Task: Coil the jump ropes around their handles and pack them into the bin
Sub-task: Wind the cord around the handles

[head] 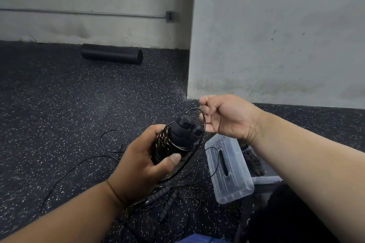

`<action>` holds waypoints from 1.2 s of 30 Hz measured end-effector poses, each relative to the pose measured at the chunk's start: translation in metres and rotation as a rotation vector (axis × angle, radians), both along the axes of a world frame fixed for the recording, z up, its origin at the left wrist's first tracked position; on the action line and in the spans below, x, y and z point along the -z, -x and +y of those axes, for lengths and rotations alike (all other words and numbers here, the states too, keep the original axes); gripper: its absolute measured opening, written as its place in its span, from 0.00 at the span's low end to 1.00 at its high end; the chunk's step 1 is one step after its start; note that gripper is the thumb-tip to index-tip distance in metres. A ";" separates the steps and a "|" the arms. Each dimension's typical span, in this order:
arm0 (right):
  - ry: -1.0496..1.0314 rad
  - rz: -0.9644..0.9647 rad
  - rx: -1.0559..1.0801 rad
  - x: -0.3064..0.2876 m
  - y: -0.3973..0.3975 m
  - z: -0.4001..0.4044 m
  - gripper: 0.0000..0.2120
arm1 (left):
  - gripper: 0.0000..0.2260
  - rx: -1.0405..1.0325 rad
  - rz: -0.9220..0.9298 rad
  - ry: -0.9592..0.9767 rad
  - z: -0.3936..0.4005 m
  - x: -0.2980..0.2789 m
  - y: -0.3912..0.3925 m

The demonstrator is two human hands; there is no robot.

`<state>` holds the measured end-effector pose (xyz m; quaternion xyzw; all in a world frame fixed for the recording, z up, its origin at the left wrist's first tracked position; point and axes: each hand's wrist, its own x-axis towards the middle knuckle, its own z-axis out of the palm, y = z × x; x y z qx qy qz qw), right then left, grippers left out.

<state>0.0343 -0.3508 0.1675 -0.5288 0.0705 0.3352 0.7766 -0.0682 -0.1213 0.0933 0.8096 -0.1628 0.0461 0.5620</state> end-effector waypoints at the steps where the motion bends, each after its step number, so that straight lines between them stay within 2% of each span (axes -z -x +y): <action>1: -0.032 0.001 -0.024 -0.002 0.000 -0.002 0.19 | 0.18 0.006 0.006 0.020 -0.002 0.001 0.002; 4: -0.113 -0.065 -0.157 0.000 0.000 -0.005 0.20 | 0.17 0.007 0.040 0.054 -0.009 0.000 0.007; 7: -0.064 -0.189 -0.286 0.009 0.005 -0.001 0.13 | 0.17 -0.001 0.060 0.033 -0.011 0.000 0.008; 10: 0.001 -0.270 -0.313 0.019 0.007 0.002 0.07 | 0.16 -0.019 0.055 0.062 -0.012 0.001 0.008; 12: 0.046 -0.271 -0.313 0.025 0.008 0.003 0.09 | 0.16 -0.064 0.026 0.101 -0.013 -0.003 0.009; 15: 0.193 -0.283 -0.294 0.032 0.012 0.002 0.16 | 0.15 -0.145 0.082 0.294 -0.012 -0.015 0.007; 18: 0.451 -0.451 -0.403 0.035 0.020 0.005 0.15 | 0.16 -0.262 0.185 0.530 -0.006 -0.028 0.000; 20: 0.534 -0.525 -0.446 0.035 0.025 0.011 0.13 | 0.13 -0.334 0.242 0.559 -0.002 -0.032 -0.004; 22: 0.678 -0.668 -0.453 0.031 0.028 0.015 0.09 | 0.15 -0.360 0.327 0.461 0.001 -0.030 -0.007; 24: 0.855 -0.857 -0.521 0.027 0.029 0.016 0.07 | 0.20 -0.386 0.368 0.162 0.008 -0.021 -0.011; 25: 0.922 -0.933 -0.553 0.026 0.031 0.015 0.07 | 0.18 -0.404 0.369 -0.002 0.010 -0.014 -0.012; 26: 0.962 -0.979 -0.571 0.025 0.033 0.015 0.07 | 0.15 -0.417 0.391 -0.086 0.010 -0.009 -0.012; 28: 0.935 -0.976 -0.615 0.026 0.039 0.021 0.07 | 0.09 -0.348 0.539 0.019 -0.001 0.001 -0.004; 30: 0.826 -0.872 -0.727 0.029 0.049 0.032 0.09 | 0.09 -0.202 0.697 0.236 -0.018 0.007 0.008; 31: 0.755 -0.801 -0.761 0.031 0.053 0.037 0.11 | 0.09 -0.165 0.720 0.300 -0.027 0.008 0.012; 36: 0.653 -0.751 -0.744 0.030 0.055 0.044 0.11 | 0.06 -0.136 0.566 0.311 -0.022 0.012 0.000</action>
